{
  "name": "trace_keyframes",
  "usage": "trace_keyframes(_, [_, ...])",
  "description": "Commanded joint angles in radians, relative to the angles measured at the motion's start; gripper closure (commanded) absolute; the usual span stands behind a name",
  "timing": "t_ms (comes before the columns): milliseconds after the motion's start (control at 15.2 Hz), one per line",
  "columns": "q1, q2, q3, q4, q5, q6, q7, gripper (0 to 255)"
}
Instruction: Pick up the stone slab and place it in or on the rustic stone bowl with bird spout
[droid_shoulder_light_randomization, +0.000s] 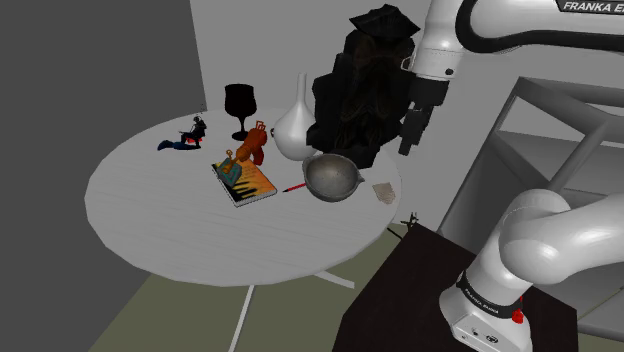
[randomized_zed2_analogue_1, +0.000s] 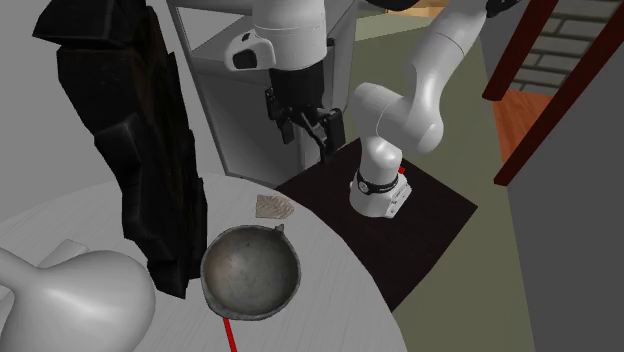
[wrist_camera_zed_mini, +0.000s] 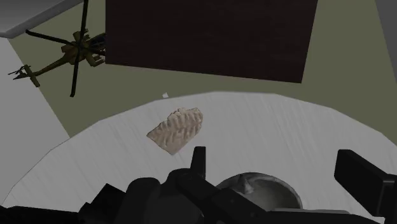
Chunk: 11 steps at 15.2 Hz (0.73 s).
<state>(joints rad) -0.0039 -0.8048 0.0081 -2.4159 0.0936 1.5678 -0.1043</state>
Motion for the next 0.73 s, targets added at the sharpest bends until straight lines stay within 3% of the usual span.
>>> trace_keyframes(0, [0.0,0.0,0.0,0.0,0.0,0.0,0.0,0])
trace_keyframes(660, [-0.172,0.136,0.075,-0.208,-0.018,0.359,0.343,0])
